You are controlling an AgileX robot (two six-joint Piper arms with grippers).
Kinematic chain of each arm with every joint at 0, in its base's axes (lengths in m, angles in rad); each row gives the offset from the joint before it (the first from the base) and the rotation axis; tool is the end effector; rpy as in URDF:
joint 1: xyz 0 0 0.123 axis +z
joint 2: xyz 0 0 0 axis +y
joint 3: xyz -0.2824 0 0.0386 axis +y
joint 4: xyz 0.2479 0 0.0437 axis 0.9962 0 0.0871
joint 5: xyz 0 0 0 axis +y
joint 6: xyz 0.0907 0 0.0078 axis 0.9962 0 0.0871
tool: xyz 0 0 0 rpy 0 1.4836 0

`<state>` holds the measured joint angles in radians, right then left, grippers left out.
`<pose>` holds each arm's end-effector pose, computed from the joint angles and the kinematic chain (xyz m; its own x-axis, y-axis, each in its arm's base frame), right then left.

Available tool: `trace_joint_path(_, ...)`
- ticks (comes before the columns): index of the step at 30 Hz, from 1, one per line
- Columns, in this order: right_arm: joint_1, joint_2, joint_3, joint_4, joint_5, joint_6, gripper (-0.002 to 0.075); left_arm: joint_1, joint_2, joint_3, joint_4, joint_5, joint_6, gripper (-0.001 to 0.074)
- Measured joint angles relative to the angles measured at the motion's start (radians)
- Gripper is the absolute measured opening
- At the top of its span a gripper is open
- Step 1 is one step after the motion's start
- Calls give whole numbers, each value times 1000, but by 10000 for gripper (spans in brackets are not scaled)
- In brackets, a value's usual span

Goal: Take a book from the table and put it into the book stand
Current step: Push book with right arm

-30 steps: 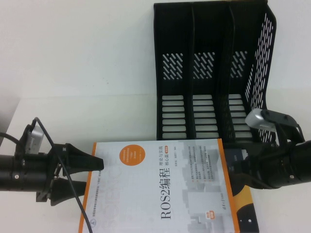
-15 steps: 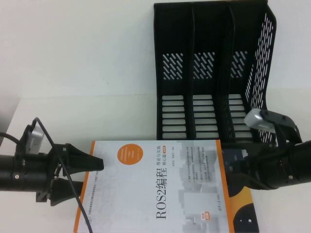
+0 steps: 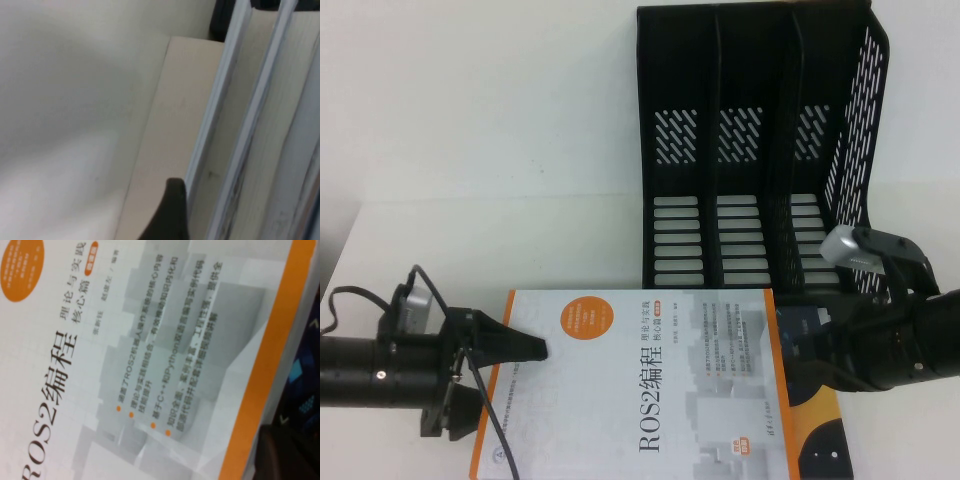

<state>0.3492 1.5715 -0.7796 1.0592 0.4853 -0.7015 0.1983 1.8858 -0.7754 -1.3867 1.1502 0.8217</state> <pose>0.2615 0.1347 0.1916 -0.8924 -0.0342 -0.4499 -0.2784 0.8263 0.4895 0.2904 -0.0250 0.1373 -0.9351 -0.3300 0.1294 -0.2558 0.3756 -0.8908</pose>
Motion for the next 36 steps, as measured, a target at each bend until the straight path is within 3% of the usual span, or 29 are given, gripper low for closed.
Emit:
trace_joint_path(12, 0, 0, 0, 0, 5, 0, 2, -138, 10, 0, -87, -29, 81, 535)
trace_joint_path(16, 0, 0, 0, 0, 5, 0, 2, -143, 10, 0, -93, -27, 91, 454)
trace_joint_path(21, 0, 0, 0, -15, 7, 0, 2, -143, 10, 0, -93, -25, 92, 447)
trace_joint_path(29, 0, 0, 0, -30, 15, -2, 2, -104, 4, 0, -82, -15, 92, 436)
trace_joint_path(36, 0, 0, 0, -40, 20, -2, 2, 28, -103, 10, 32, -31, 48, 424)
